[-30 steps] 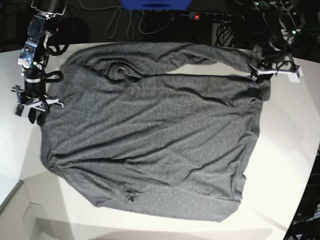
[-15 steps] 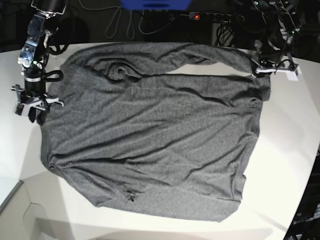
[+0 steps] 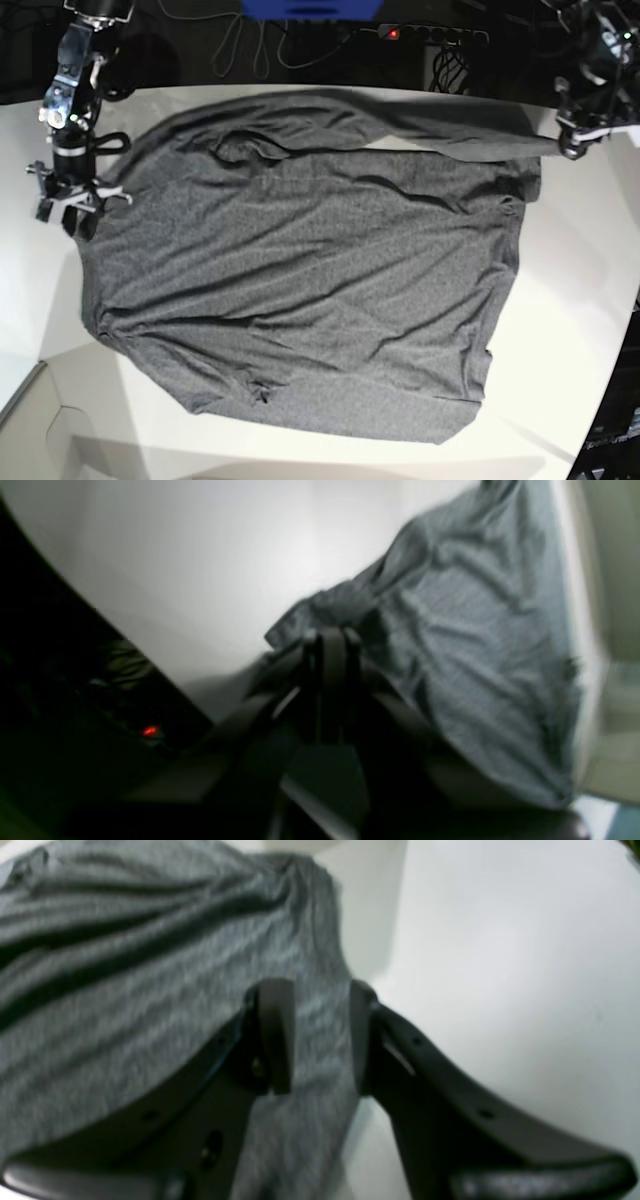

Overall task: Layout the t-shirt on the table in an organized manner, then fold the t-shirt properly
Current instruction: 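Grasp the sleeve end with the left gripper and the shirt corner with the right, then lift the shirt edge with both grippers and pull it taut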

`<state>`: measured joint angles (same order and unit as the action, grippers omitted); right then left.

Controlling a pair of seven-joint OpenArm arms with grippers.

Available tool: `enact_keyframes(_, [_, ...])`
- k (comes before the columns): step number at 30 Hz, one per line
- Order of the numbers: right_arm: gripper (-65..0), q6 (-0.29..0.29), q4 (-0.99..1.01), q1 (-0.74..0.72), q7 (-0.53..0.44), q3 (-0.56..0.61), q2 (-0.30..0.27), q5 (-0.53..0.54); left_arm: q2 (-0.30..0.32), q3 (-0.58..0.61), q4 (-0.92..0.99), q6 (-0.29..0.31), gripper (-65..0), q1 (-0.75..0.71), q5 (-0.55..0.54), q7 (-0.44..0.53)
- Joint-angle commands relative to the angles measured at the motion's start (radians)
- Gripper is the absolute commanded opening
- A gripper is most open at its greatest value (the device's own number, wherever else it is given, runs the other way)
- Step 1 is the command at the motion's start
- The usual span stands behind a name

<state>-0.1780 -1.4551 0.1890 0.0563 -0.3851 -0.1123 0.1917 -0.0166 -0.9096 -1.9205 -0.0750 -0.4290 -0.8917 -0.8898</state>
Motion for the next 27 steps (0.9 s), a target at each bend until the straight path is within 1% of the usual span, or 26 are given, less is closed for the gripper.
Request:
enact_keyframes(1, [-45.1,0.001,-0.028,-0.003,-0.028,0.011,-0.002,0.005,0.01,-0.033,-0.023,0.004,-64.8,-0.003,-0.036,0.013])
enact_keyframes(4, [-45.0,0.001,-0.065,0.039,-0.028,0.05,0.013,0.004,0.011,-0.072,-0.023,0.002,-64.8,0.014,-0.059,0.011])
enact_keyframes(8, [-44.9,0.001,-0.167,0.125,-0.028,0.114,0.035,0.002,0.011,-0.07,-0.023,0.002,-64.8,0.015,-0.067,0.011])
enact_keyframes(11, [-44.9,0.001,-0.264,0.194,-0.028,0.156,0.041,0.002,0.004,-0.069,-0.023,0.002,-64.8,0.015,-0.068,0.01])
enact_keyframes(14, [-44.8,0.001,-0.329,0.267,-0.028,0.209,0.035,0.001,0.002,-0.067,-0.02,0.002,-64.8,0.011,-0.067,0.01])
enact_keyframes(16, [-42.2,0.001,-0.348,0.313,-0.028,0.255,0.033,-0.001,0.002,-0.067,-0.015,0.002,-64.8,0.011,-0.063,0.01])
enact_keyframes(19, [-34.0,0.001,-0.342,0.353,-0.026,0.311,0.033,-0.004,0.004,-0.064,-0.015,0.002,-64.8,0.011,-0.062,0.007])
enact_keyframes(21, [-30.8,0.001,-0.324,0.37,-0.026,0.338,0.033,-0.036,0.008,-0.055,-0.014,0.002,-64.8,0.014,-0.059,-0.027])
enact_keyframes(23, [-30.8,0.001,-0.299,0.375,-0.026,0.357,0.035,-0.056,0.005,-0.055,-0.014,0.002,-64.8,0.017,-0.06,-0.048])
enact_keyframes(27, [-30.6,0.001,-0.246,0.375,-0.026,0.371,0.035,-0.088,0.002,-0.053,-0.014,0.002,-64.8,0.017,-0.06,-0.056])
